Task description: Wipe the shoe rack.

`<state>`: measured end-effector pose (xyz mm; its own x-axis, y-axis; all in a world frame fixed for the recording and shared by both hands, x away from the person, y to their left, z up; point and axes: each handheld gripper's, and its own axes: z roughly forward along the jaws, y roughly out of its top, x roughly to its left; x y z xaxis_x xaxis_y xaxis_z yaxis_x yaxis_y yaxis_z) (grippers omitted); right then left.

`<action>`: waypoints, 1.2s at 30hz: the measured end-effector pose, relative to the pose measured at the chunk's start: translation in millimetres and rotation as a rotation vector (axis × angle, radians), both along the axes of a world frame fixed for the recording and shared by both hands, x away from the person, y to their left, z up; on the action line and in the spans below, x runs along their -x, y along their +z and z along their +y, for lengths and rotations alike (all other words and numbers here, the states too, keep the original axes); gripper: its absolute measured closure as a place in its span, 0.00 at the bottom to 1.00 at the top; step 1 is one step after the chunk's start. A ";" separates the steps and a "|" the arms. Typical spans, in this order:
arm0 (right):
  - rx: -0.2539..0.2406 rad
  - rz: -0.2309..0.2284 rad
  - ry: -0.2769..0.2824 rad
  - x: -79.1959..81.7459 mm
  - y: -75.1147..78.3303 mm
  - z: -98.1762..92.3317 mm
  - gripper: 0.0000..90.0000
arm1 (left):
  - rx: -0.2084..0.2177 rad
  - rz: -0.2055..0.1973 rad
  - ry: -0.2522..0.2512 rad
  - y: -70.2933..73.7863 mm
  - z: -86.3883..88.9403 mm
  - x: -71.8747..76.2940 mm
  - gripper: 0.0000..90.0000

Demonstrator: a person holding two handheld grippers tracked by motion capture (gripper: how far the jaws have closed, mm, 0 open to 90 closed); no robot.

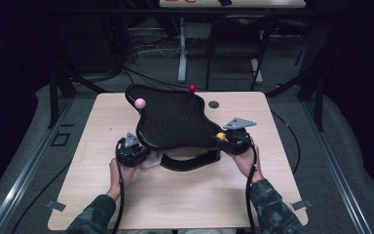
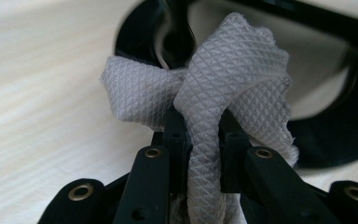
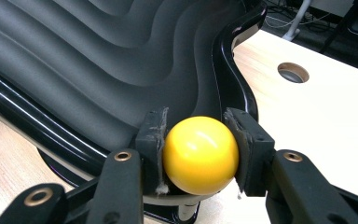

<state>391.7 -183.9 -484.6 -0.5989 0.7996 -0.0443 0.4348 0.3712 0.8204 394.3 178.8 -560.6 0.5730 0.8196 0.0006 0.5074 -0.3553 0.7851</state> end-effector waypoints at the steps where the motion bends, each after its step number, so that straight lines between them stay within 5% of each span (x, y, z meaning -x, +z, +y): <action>1: -0.001 0.001 0.000 0.1 0.0 0.0 0.66 | -0.006 0.014 -0.006 -3.7 -1.9 -0.2 0.86; 10: 0.004 0.004 -0.004 0.4 0.4 -0.1 0.66 | -0.006 0.022 -0.001 -0.6 5.2 3.5 0.86; 36: 0.019 -0.008 -0.043 2.2 0.5 4.2 0.66 | 0.080 -0.072 0.065 62.0 58.6 39.8 0.86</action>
